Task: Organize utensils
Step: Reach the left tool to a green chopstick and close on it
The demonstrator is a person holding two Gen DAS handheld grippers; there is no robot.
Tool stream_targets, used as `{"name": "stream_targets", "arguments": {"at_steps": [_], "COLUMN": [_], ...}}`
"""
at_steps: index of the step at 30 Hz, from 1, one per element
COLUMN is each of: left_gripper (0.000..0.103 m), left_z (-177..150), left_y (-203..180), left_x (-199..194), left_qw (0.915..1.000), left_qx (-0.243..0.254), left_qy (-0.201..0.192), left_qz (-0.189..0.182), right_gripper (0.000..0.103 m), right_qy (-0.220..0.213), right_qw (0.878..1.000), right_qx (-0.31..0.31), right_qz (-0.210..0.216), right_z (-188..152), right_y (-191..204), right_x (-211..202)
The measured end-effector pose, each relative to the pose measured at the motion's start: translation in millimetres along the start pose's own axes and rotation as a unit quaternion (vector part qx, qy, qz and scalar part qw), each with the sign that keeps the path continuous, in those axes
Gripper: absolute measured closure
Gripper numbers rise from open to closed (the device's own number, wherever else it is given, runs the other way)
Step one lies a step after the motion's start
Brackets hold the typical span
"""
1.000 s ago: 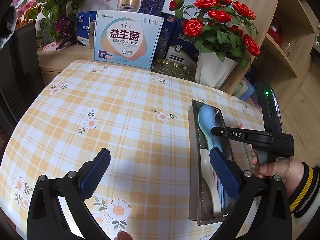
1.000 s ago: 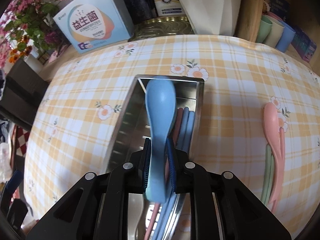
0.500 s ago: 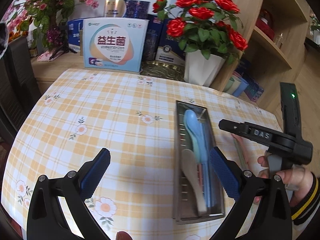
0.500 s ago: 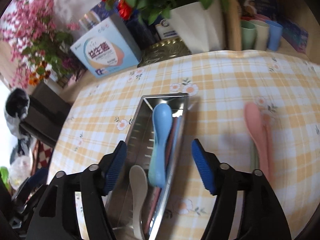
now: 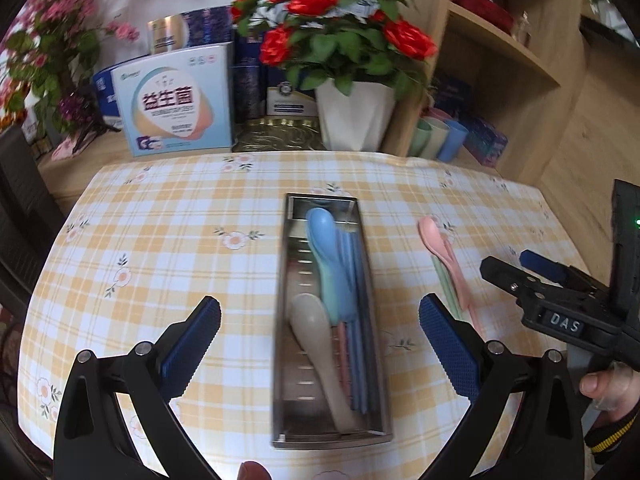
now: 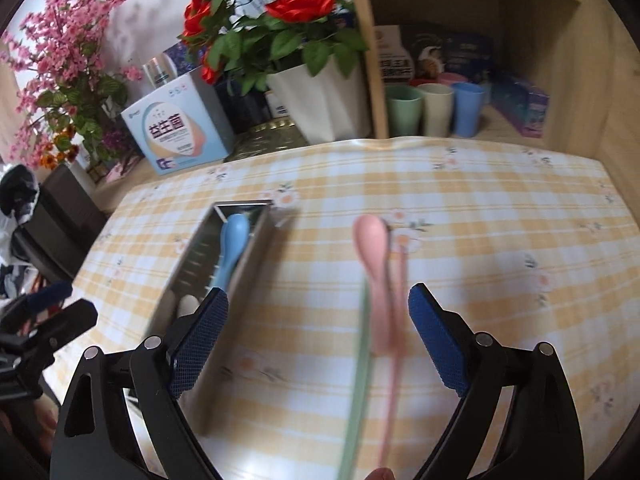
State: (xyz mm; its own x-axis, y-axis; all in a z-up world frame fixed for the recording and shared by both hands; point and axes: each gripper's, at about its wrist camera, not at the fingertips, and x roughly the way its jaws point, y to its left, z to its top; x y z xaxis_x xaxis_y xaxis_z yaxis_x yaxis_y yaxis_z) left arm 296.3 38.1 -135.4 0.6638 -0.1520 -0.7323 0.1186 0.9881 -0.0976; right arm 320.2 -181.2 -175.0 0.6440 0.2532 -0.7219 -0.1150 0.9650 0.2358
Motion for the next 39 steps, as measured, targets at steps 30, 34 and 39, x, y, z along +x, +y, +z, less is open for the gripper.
{"name": "stream_targets", "arguments": {"at_steps": [30, 34, 39], "left_gripper": [0.038, 0.051, 0.062], "left_z": [-24.5, -29.5, -35.7], "left_y": [-135.9, -142.3, -146.6], "left_x": [79.9, 94.0, 103.8], "left_qw": [0.9911, 0.989, 0.9868], "left_qx": [0.086, 0.086, 0.091], "left_qy": [0.099, 0.116, 0.129], "left_qz": [-0.026, -0.033, -0.038], "right_gripper": [0.015, 0.015, 0.015], "right_qy": [0.012, 0.014, 0.021], "right_qw": [0.996, 0.995, 0.994], "right_qx": [0.065, 0.069, 0.077], "right_qz": [-0.066, -0.072, -0.074], "right_z": [-55.8, -59.5, -63.2], "right_y": [-129.8, -138.3, -146.7], "right_x": [-9.8, -8.0, -2.9]}}
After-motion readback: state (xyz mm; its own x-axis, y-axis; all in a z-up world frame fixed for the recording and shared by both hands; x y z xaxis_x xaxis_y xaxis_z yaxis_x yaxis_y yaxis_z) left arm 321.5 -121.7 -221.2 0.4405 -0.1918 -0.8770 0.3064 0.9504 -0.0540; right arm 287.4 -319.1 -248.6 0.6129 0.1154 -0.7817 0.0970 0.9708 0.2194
